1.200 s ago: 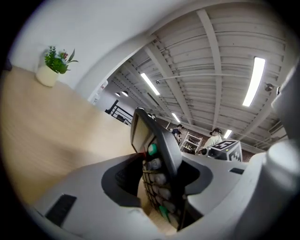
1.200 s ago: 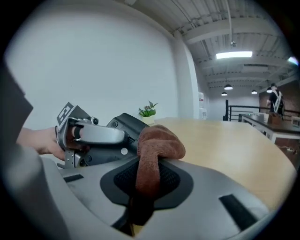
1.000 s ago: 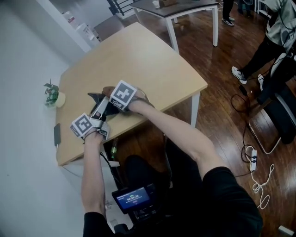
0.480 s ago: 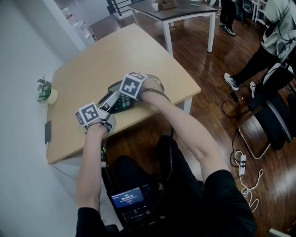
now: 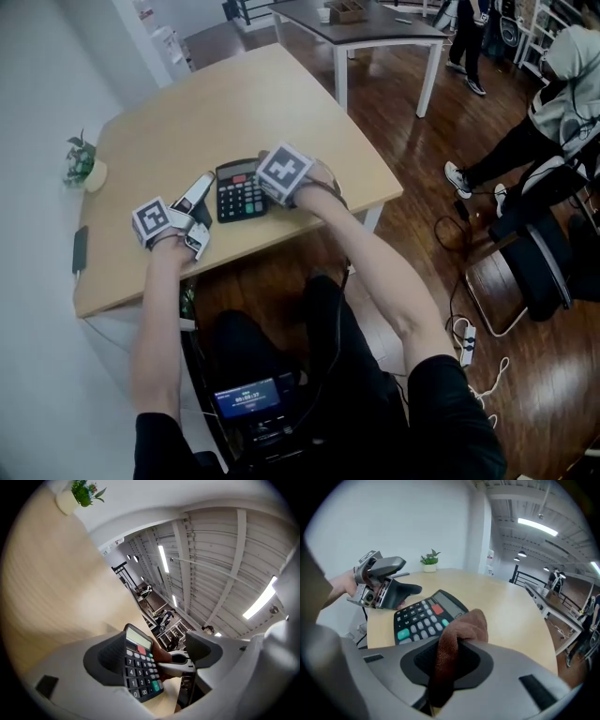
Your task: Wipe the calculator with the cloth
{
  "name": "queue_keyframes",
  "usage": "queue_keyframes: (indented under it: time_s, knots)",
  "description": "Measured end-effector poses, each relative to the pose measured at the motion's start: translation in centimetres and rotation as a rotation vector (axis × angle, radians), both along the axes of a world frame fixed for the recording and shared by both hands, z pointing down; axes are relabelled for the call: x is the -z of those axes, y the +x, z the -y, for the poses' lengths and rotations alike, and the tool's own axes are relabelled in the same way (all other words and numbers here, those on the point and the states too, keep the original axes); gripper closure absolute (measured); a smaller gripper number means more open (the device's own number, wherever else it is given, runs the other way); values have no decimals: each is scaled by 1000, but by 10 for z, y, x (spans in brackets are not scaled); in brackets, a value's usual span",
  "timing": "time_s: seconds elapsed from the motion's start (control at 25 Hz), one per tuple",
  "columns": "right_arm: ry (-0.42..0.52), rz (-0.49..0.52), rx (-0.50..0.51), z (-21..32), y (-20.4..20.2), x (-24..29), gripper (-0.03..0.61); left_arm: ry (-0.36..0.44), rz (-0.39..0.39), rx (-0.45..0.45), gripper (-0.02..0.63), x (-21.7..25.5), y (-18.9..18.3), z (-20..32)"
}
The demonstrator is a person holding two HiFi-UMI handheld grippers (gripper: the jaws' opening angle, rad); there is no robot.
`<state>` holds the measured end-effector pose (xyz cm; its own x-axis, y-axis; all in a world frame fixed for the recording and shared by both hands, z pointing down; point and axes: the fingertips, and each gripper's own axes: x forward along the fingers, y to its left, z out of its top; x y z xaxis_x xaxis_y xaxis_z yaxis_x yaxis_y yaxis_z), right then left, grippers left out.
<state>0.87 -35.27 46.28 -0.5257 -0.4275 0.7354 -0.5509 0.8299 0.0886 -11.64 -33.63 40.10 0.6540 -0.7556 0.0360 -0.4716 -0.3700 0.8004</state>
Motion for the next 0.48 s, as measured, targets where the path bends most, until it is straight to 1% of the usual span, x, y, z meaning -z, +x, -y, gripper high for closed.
queue_keyframes:
  time_s: [0.16, 0.36, 0.48]
  knots:
    - [18, 21, 21, 9, -40, 3, 523, -26, -48, 27, 221, 1, -14, 14]
    - [28, 41, 11, 41, -83, 4, 524, -13, -110, 128, 221, -2, -72, 42]
    - [38, 41, -2, 58, -98, 4, 523, -8, -162, 166, 222, 1, -88, 56]
